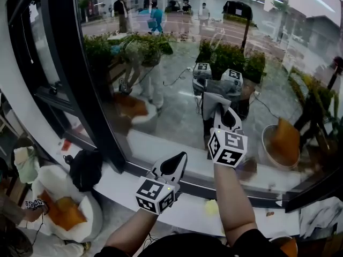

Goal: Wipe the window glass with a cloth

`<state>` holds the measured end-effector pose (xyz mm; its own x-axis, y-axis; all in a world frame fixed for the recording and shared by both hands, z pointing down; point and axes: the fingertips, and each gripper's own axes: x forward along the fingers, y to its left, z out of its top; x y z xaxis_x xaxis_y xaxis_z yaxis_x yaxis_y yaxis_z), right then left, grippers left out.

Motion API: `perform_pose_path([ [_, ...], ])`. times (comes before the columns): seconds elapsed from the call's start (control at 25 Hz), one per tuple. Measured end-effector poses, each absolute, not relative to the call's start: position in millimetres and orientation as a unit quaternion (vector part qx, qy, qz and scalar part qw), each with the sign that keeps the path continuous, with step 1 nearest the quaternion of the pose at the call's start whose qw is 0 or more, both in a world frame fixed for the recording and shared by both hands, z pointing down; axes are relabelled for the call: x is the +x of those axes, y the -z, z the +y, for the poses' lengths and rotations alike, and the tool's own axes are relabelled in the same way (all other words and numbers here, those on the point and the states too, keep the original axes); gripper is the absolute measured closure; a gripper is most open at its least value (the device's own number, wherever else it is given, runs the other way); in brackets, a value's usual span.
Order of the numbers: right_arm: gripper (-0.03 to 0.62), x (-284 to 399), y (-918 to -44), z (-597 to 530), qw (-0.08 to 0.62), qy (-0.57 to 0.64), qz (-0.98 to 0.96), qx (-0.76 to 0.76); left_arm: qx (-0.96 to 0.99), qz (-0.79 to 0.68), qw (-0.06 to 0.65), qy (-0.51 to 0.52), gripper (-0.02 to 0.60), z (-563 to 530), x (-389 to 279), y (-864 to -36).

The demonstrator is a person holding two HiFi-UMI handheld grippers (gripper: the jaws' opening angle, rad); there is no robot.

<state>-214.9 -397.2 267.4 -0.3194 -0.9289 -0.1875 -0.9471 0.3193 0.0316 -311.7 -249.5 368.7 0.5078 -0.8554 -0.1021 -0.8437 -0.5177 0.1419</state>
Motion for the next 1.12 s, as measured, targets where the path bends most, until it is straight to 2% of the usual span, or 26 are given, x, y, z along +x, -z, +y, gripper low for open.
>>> perform_pose_path([
  [0.24,0.553,-219.9,-274.2,-394.5,0.096,-0.011,0.835,-0.542,0.868,-0.489,0.037,0.08,0.574,-244.6,-315.3,-371.0],
  [0.6,0.553,-195.9,-291.5,-355.9,0.098,-0.007,0.844,-0.528,0.876,-0.471,0.067,0.073,0.574,-239.7,-307.4,-394.6],
  [0.88,0.553,-131.7,-313.4,-313.0,0.092,-0.011,0.839,-0.537,0.891,-0.443,0.082,0.059,0.574,-235.9,-267.8,-411.3],
  [1.12,0.553,-47.3,-340.6,-255.2,0.08,0.004,0.812,-0.578,0.916,-0.389,0.096,0.035,0.574,-216.5,-200.5,-427.5],
])
